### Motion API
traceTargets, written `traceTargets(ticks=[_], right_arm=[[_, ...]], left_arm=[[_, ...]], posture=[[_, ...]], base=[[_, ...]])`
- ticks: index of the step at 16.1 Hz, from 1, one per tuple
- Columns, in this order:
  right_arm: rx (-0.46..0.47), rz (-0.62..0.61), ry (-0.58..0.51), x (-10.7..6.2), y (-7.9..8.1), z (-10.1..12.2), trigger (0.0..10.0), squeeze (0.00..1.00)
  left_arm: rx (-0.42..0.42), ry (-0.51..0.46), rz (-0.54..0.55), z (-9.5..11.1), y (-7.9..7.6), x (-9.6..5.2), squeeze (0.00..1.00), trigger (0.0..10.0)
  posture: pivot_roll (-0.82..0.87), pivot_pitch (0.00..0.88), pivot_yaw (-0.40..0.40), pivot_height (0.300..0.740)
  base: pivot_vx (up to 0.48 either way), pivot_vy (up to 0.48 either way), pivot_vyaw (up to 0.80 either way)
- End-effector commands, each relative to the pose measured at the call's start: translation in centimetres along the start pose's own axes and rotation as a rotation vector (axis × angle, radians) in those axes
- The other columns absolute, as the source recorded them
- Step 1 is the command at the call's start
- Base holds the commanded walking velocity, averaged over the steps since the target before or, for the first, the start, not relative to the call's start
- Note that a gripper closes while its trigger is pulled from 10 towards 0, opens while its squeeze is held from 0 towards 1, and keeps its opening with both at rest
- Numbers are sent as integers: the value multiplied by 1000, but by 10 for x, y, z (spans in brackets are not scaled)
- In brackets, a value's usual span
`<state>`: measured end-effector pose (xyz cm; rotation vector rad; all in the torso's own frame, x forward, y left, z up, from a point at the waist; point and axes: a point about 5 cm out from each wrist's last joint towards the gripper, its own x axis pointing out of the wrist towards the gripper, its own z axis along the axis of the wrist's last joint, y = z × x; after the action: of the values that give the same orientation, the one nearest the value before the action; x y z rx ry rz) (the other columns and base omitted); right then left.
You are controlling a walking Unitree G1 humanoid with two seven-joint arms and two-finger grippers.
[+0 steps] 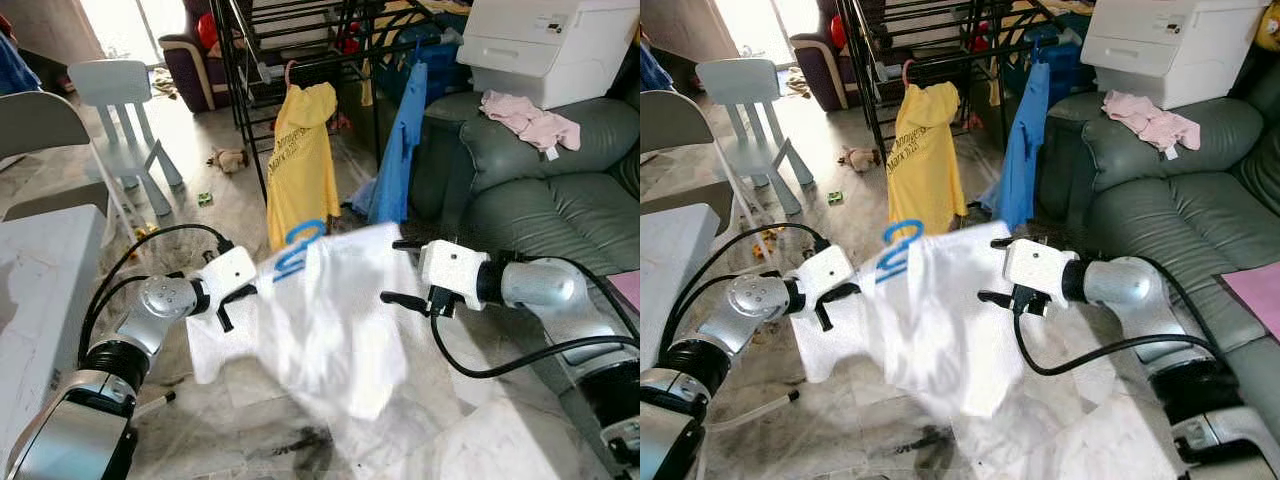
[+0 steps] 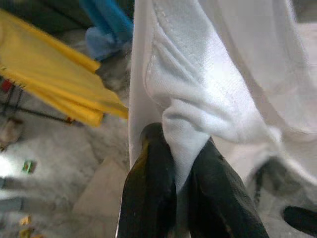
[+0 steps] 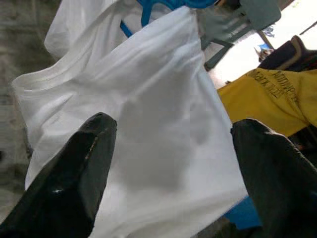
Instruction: Hang hanger
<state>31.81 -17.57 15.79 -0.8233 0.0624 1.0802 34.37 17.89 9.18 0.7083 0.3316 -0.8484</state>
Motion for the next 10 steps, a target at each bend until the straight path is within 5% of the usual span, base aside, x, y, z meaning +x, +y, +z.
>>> traceTargets(ticks=[1,6,8,9,10], right_arm=[[-20,2,-10,0,-5,3,10000,1000],[-35,96,37,2,-3,-4,10000,1000],[-28,128,32,2,-2,-4,10000,129],[-25,139,30,3,-2,-4,10000,0],[-23,148,34,4,-1,-5,10000,0]], left_arm=[[57,-41,0,8,6,-5,0,0],[172,-121,-143,19,-11,-2,0,0],[228,-142,-201,22,-20,-2,0,0],[235,-151,-211,23,-22,-2,0,0],[239,-156,-214,23,-22,-1,0,0]], posture=[[-105,0,76,740],[-104,0,77,740],[-103,0,80,740],[-103,0,80,740],[-102,0,78,740]], base=[[0,0,0],[0,0,0],[0,0,0],[0,0,0],[0,0,0]])
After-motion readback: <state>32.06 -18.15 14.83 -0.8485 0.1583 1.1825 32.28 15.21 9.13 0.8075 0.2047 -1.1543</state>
